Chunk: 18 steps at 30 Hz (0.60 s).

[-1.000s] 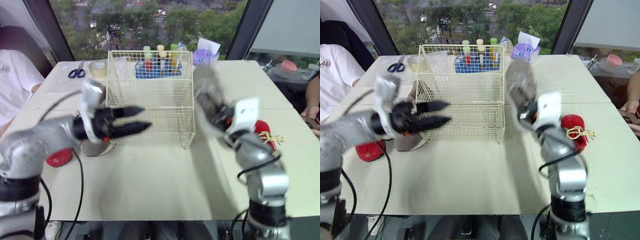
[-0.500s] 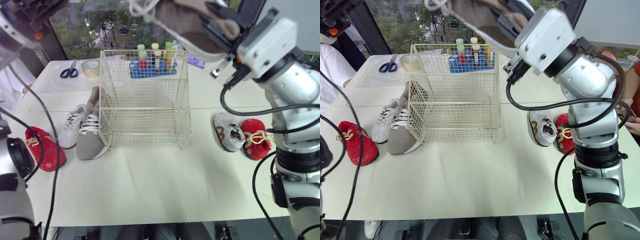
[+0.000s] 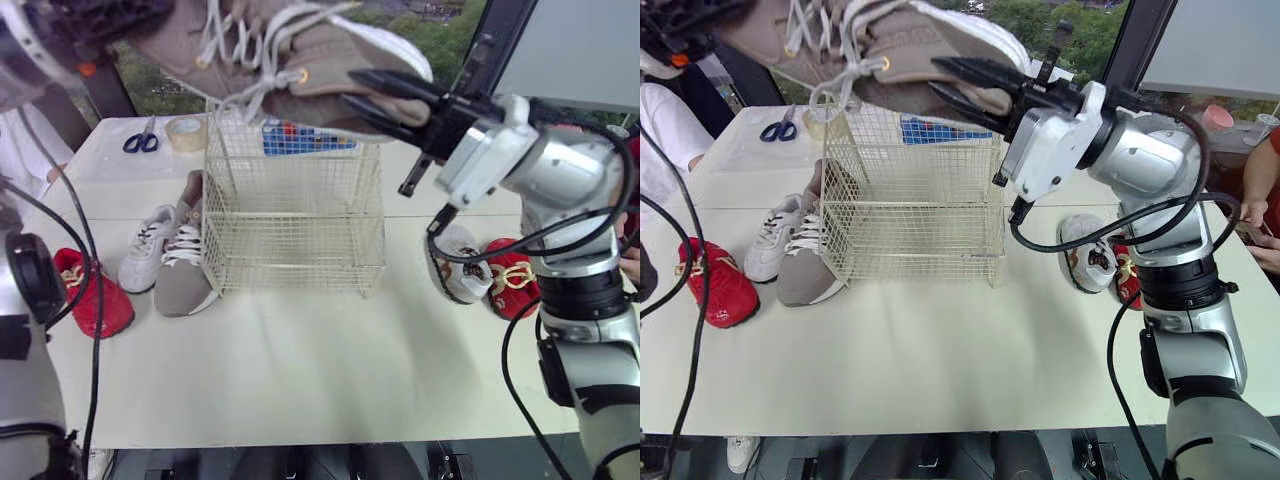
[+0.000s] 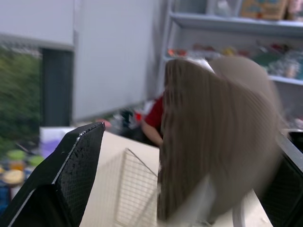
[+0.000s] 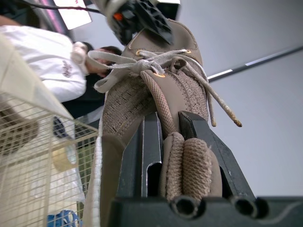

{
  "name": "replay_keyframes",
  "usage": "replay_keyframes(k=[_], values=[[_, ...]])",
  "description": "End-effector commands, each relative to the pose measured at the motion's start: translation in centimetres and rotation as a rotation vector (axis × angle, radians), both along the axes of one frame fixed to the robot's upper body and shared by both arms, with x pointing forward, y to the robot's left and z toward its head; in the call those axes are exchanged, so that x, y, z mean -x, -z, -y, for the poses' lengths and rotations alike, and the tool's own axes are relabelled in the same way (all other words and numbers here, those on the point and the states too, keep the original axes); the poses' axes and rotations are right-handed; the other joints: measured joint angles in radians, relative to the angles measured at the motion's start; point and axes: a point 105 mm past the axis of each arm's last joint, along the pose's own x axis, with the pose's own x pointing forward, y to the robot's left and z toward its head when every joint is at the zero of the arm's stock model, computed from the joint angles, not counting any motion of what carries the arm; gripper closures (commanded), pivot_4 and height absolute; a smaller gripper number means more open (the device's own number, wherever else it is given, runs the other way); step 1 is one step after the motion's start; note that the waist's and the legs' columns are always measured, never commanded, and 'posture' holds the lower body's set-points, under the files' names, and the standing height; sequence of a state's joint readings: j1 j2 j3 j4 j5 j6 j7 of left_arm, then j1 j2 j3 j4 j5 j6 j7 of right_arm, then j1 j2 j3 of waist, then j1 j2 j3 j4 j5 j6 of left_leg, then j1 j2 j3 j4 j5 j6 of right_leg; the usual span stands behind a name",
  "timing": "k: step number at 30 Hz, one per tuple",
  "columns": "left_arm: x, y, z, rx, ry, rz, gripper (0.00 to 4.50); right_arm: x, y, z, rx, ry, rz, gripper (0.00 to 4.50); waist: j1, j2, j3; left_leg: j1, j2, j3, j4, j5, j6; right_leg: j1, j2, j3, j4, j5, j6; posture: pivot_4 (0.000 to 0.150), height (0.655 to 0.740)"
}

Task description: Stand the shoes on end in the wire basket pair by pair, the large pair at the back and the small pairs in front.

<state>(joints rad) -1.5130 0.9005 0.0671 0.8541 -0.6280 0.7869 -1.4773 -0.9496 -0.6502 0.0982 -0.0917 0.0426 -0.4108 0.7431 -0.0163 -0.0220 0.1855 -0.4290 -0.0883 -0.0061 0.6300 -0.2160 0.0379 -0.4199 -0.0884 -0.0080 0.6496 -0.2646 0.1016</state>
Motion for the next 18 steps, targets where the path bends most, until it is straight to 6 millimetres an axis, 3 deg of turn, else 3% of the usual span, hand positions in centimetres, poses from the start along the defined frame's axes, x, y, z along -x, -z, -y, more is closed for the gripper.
replay_keyframes(k=[1, 4, 6, 8, 10, 15, 18], values=[[1.6, -1.4, -0.2, -0.007, 0.063, 0.029, 1.36, 1.5, -2.0, 0.2, -0.025, -0.022, 0.119, 4.37, -0.004, 0.0, 0.0, 0.0, 0.0, 0.0, 0.0, 0.0, 0.0, -0.001, 0.0, 0.0, 0.0, 0.0, 0.0, 0.15, 0.7358], [1.8, -1.2, -0.3, -0.007, 0.078, 0.015, 2.91, 1.5, -2.0, 0.0, -0.031, -0.024, 0.122, 4.37, -0.004, 0.0, 0.0, -0.001, 0.0, 0.0, -0.001, 0.0, -0.001, -0.002, 0.0, 0.0, 0.001, 0.0, 0.0, 0.15, 0.7358], [1.9, -0.9, -0.4, -0.018, 0.086, 0.012, 3.59, 1.7, -1.9, -0.3, -0.031, -0.035, 0.122, 4.37, -0.003, 0.0, 0.0, -0.001, 0.001, 0.0, -0.001, 0.001, -0.001, -0.002, 0.0, 0.0, 0.001, 0.0, 0.0, 0.15, 0.7358], [2.0, -0.5, -0.3, -0.029, 0.091, 0.014, 3.87, 1.9, -1.9, -0.5, -0.031, -0.042, 0.123, 4.37, -0.001, 0.0, 0.0, -0.001, 0.001, 0.0, 0.0, 0.001, -0.001, -0.002, 0.0, 0.0, 0.002, 0.0, 0.0, 0.15, 0.7358], [1.8, -0.1, -0.3, -0.03, 0.065, 0.013, 3.87, 1.7, -1.9, -0.5, -0.034, -0.029, 0.109, 4.37, -0.001, 0.0, 0.0, -0.001, 0.001, 0.0, 0.0, 0.001, -0.001, -0.002, 0.0, 0.0, 0.002, 0.0, 0.0, 0.15, 0.7358], [0.4, -1.1, -2.7, 0.179, -0.11, 0.018, 3.87, -0.1, -1.6, 1.0, -0.173, 0.02, -0.112, 1.9, 0.006, 0.0, 0.0, -0.001, 0.001, -0.001, 0.002, 0.001, -0.001, -0.002, 0.0, 0.0, 0.003, 0.0, 0.0, 0.15, 0.7358], [0.1, -2.4, -4.6, 0.382, -0.252, 0.106, 3.87, -0.2, -2.9, 3.0, -0.461, -0.042, -0.32, 0.32, 0.005, -0.002, 0.0, -0.001, 0.0, -0.002, 0.003, 0.001, -0.001, -0.002, 0.0, 0.0, 0.003, 0.001, 0.0, 0.15, 0.7358]])
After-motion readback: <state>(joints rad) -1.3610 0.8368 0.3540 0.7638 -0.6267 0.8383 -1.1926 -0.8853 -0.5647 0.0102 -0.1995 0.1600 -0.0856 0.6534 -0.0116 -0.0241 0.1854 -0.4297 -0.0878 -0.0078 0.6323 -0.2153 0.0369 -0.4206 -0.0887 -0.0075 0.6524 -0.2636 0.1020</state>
